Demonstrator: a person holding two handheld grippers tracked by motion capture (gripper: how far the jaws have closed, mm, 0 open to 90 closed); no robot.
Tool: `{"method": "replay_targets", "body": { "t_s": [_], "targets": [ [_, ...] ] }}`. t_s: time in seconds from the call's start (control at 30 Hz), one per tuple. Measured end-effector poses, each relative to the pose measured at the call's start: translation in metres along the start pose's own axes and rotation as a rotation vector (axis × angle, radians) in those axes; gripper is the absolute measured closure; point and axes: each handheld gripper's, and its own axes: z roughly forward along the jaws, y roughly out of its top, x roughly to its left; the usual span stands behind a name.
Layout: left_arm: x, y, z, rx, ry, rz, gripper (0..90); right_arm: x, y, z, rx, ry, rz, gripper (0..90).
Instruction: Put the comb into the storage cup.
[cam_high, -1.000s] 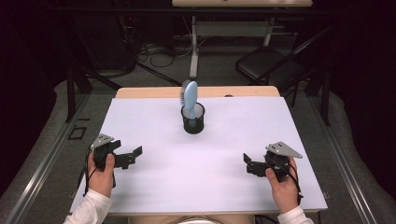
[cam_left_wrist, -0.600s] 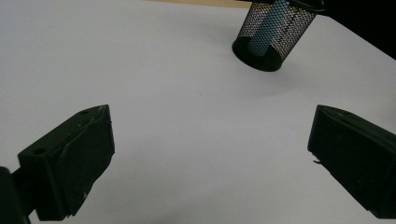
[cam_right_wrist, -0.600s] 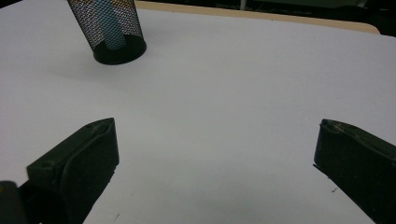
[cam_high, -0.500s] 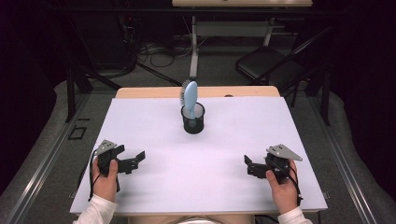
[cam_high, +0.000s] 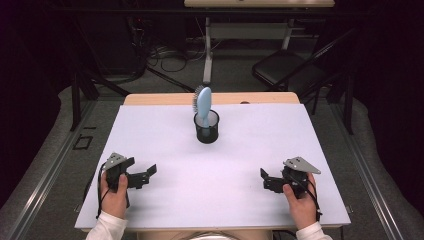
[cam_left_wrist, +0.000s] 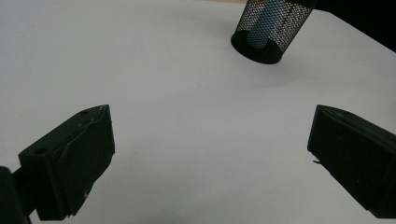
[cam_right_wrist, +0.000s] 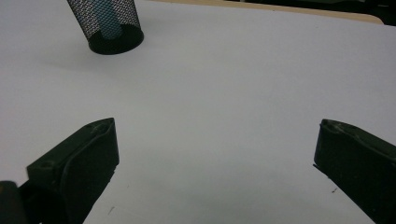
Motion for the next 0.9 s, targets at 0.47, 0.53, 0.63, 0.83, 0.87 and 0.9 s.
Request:
{"method": "replay_targets", "body": {
  "t_s": [0.47, 0.53, 0.63, 0.83, 0.87, 0.9],
  "targets": [
    [-0.0041, -0.0047, 0.0019, 0.007, -0.005, 0.045, 1.0, 0.0012, -0.0064, 0.0060, 0.005, 0.000, -0.007, 0.0],
    [-0.0038, -0.0051, 0.0014, 0.005, -0.004, 0.049, 1.0, 0.0005, -0.0069, 0.0065, 0.003, 0.000, -0.004, 0.0],
    [-0.0028, -0.0059, 0.0013, 0.004, -0.007, 0.047, 1.0, -0.0011, -0.0078, 0.0067, -0.002, -0.004, 0.004, 0.0],
    [-0.0014, -0.0076, 0.0014, 0.004, -0.007, 0.037, 1.0, -0.0031, -0.0097, 0.0075, -0.003, -0.007, 0.012, 0.0],
    [-0.0012, -0.0078, 0.0014, 0.004, -0.006, 0.037, 1.0, -0.0035, -0.0100, 0.0077, -0.003, -0.007, 0.012, 0.0],
    [-0.0008, -0.0079, 0.0014, 0.005, -0.005, 0.036, 1.0, -0.0038, -0.0101, 0.0076, 0.001, -0.008, 0.015, 0.0]
  ]
}}
